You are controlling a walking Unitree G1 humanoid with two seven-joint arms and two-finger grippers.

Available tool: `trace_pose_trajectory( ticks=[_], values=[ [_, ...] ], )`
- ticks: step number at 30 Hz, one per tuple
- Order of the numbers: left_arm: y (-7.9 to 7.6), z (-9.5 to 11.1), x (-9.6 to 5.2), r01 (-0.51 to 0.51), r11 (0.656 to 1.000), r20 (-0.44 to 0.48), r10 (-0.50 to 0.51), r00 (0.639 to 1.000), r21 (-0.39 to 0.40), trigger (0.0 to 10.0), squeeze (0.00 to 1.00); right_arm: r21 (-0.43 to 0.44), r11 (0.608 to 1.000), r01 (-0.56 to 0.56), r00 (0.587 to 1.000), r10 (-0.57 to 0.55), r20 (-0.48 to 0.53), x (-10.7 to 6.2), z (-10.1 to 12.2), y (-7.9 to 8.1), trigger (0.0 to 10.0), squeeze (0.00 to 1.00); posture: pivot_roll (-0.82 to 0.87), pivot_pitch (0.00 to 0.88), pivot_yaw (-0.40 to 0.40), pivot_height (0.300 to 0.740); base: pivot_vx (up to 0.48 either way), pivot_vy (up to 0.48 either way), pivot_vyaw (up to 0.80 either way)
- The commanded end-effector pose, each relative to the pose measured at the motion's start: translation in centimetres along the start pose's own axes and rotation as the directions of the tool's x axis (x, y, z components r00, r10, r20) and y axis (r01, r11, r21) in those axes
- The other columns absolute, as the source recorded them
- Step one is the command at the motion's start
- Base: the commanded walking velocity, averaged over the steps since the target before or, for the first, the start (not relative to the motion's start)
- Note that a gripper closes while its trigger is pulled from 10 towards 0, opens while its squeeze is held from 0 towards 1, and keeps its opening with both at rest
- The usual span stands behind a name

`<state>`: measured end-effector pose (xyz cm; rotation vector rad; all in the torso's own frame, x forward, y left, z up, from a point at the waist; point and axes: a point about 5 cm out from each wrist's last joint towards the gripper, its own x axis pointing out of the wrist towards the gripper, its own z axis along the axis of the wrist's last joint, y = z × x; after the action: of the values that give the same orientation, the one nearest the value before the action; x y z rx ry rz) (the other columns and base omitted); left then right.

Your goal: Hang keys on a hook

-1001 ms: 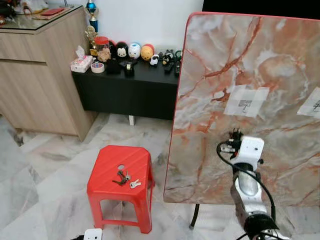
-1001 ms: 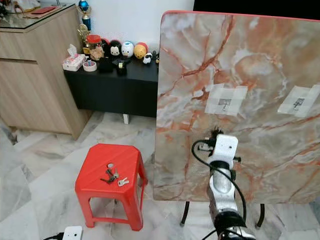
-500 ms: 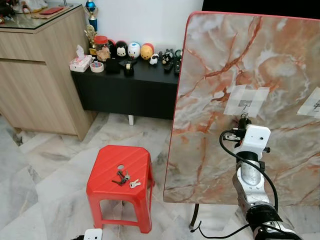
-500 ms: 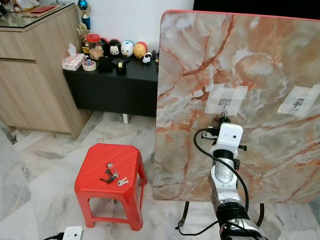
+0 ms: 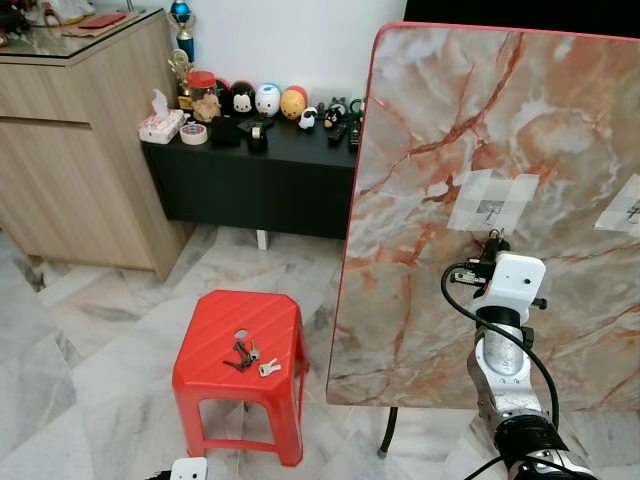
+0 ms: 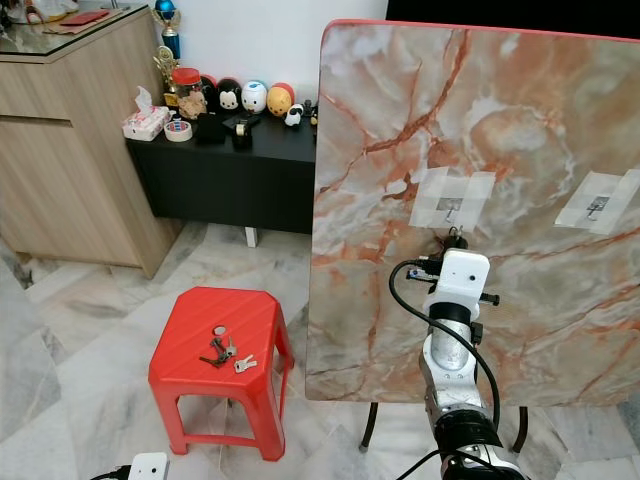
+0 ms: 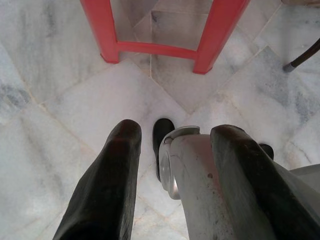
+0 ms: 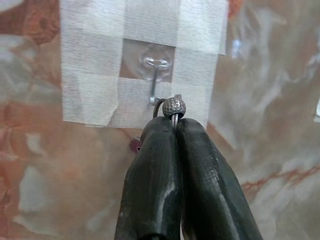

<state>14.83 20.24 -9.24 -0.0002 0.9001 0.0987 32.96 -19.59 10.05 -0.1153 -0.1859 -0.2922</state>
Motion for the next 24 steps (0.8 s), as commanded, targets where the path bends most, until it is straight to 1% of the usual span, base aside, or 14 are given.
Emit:
trace_pose_trajectory(
  ticks=[1, 6, 8, 19, 24],
  values=[
    [-0.34, -0.45, -0.09, 0.013, 1.0, -0.018, -0.013, 1.0, 0.019, 10.0, 0.0, -0.016, 1.0, -0.009, 0.999, 0.01, 0.035, 0.72, 0.96, -0.05, 10.0, 0.0, 0.09, 0.0, -0.086, 0.74, 0.0, 0.0, 0.0],
    [-0.49, -0.39, -0.07, 0.013, 1.0, -0.014, -0.013, 1.0, 0.017, 10.0, 0.0, -0.029, 0.999, -0.032, 0.999, 0.033, 0.032, 0.92, 1.09, 0.3, 10.0, 0.0, 0.1, 0.0, -0.089, 0.74, 0.0, 0.0, 0.0],
    [-0.55, -0.38, -0.06, 0.013, 1.0, -0.014, -0.012, 1.0, 0.018, 10.0, 0.0, -0.014, 1.0, -0.025, 1.0, 0.026, 0.018, 0.96, 1.0, 0.33, 10.0, 0.0, 0.1, 0.0, -0.089, 0.74, 0.0, 0.0, 0.0],
    [-0.9, -0.26, -0.01, 0.017, 1.0, -0.008, -0.017, 1.0, 0.018, 10.0, 0.0, -0.034, 0.999, -0.026, 1.0, 0.026, 0.012, 1.22, 1.08, 0.2, 10.0, 0.0, 0.1, 0.0, -0.088, 0.74, 0.0, 0.0, 0.0],
    [-0.9, -0.24, -0.01, 0.017, 1.0, -0.007, -0.017, 1.0, 0.019, 10.0, 0.0, -0.027, 1.0, -0.015, 1.0, 0.015, 0.005, 1.39, 1.15, 0.14, 10.0, 0.0, 0.1, 0.0, -0.087, 0.74, 0.0, 0.0, 0.0]
  ],
)
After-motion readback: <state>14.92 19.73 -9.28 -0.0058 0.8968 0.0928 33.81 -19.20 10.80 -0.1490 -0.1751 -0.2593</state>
